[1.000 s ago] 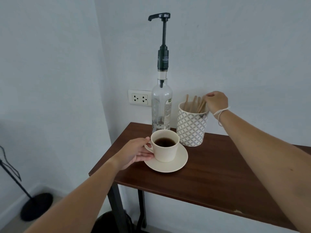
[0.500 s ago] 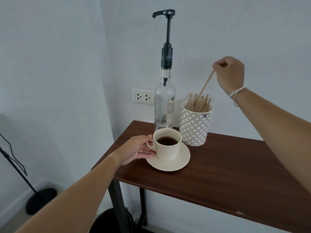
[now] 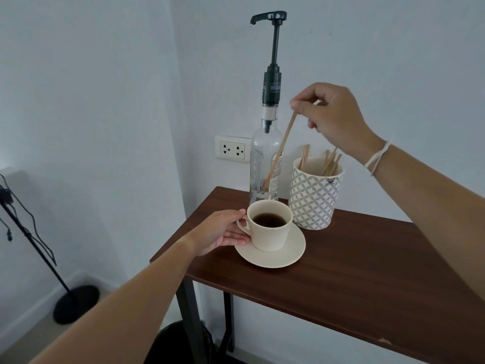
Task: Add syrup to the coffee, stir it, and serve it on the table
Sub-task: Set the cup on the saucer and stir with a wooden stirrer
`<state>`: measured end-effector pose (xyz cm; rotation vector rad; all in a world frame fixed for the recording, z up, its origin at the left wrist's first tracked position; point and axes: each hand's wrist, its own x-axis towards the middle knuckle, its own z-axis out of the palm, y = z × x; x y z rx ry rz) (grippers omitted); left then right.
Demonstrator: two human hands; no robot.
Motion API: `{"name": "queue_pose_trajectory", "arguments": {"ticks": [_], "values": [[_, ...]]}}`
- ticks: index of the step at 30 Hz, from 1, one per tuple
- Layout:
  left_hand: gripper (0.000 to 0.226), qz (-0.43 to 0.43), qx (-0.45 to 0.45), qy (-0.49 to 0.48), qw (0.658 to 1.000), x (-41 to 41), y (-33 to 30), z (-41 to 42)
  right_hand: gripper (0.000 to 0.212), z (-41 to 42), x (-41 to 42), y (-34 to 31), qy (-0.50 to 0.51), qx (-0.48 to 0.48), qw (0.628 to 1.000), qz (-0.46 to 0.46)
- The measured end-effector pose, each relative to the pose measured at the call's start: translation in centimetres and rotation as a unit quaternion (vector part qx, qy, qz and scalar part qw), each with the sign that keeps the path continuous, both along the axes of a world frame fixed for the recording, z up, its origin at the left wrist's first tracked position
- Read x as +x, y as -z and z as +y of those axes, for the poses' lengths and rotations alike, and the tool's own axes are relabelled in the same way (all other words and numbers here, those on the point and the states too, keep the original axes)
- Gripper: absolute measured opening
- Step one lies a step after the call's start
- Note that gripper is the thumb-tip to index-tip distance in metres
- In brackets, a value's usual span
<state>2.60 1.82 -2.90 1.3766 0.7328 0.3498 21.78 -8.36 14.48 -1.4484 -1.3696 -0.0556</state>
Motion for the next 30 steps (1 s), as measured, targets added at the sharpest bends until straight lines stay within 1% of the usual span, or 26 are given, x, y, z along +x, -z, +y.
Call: {"name": "queue_pose_trajectory", "arguments": {"ticks": [5,8,10,14,16,18,20,23,25,27,30], "values": [[0.028,0.002,0.0,-0.003,1.0,0.1,0.1,0.0,0.007,-0.1,-0.6,1.8,-0.046,-0.107,0.992,-0.044],[0.028,0.001,-0.003,-0.005,1.0,0.0,0.0,0.0,0.009,0.1,-1.1,2.9,-0.065,-0.14,0.986,-0.063],[0.027,0.001,-0.004,-0.006,1.0,0.1,0.0,-0.1,0.008,0.1,-1.3,3.3,-0.074,-0.157,0.98,-0.095],[0.028,0.001,-0.001,-0.007,1.0,0.0,0.0,-0.2,0.011,0.0,-1.2,3.2,-0.052,-0.204,0.957,-0.201],[0.028,-0.001,-0.004,-0.008,1.0,0.0,0.0,-0.2,0.013,-0.1,-1.0,2.7,-0.035,-0.234,0.942,-0.237],[0.029,-0.005,-0.009,-0.009,1.0,0.1,0.0,-0.2,0.014,-0.3,-1.1,2.2,-0.038,-0.276,0.926,-0.253],[0.029,-0.005,-0.012,-0.011,1.0,0.1,0.0,-0.1,0.013,-0.6,-1.6,1.8,-0.065,-0.31,0.918,-0.238],[0.029,-0.006,-0.013,-0.01,1.0,0.1,0.0,-0.2,0.011,-0.5,-2.7,1.9,-0.098,-0.291,0.929,-0.206],[0.028,-0.006,-0.013,-0.01,1.0,0.1,-0.1,-0.2,0.011,-0.2,-3.2,2.0,-0.093,-0.265,0.936,-0.211],[0.028,-0.008,-0.016,-0.01,1.0,0.1,0.0,-0.2,0.012,0.0,-3.2,2.0,-0.064,-0.257,0.932,-0.248],[0.029,-0.008,-0.016,-0.008,1.0,0.1,0.0,-0.2,0.014,-0.1,-2.6,1.8,0.007,-0.281,0.897,-0.341]]}}
